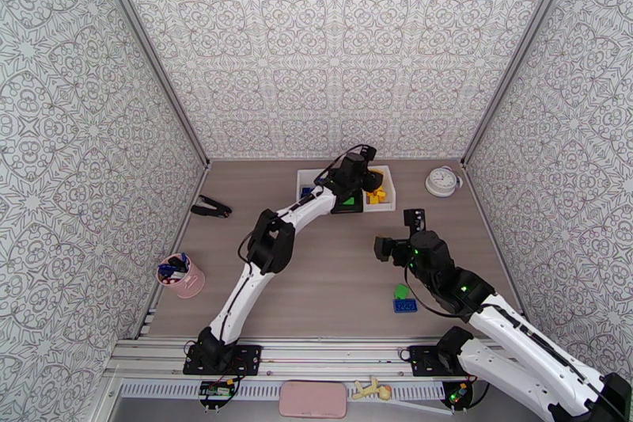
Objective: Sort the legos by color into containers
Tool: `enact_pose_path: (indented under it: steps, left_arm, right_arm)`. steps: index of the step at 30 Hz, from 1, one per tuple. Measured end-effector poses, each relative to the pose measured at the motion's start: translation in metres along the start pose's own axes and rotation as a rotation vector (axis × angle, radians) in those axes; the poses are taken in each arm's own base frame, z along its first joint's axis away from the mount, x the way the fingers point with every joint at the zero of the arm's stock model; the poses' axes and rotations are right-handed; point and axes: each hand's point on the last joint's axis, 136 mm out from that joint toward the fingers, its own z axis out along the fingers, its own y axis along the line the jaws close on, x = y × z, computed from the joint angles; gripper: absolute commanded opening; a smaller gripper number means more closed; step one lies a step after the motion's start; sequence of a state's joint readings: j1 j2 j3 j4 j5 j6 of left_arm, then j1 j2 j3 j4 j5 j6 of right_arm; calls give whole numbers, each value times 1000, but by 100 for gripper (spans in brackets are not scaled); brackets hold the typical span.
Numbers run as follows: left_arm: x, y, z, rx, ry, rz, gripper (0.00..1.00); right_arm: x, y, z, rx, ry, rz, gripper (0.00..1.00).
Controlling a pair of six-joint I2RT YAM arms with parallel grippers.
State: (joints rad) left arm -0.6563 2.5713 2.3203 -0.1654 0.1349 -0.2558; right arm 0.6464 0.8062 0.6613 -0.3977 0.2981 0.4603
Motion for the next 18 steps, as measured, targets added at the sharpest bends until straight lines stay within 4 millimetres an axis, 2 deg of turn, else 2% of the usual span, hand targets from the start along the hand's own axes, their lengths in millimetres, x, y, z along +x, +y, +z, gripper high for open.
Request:
enact_pose_path:
  steps: [5,10,14,18]
  left_arm:
    - [-3,-4,-2,16,14,2,77]
    - [0,-1,-14,15,47,-10,86]
    - [-6,0,-46,10,68,-20,93]
    - [-20,-4,-100,11,46,-15,100]
  right_arm:
    - [1,0,0,-2,3,0,100]
    - [3,-1,-2,2,11,5,100]
    - [5,-3,-3,7,21,12,100]
    - [10,-5,-3,17,38,20,100]
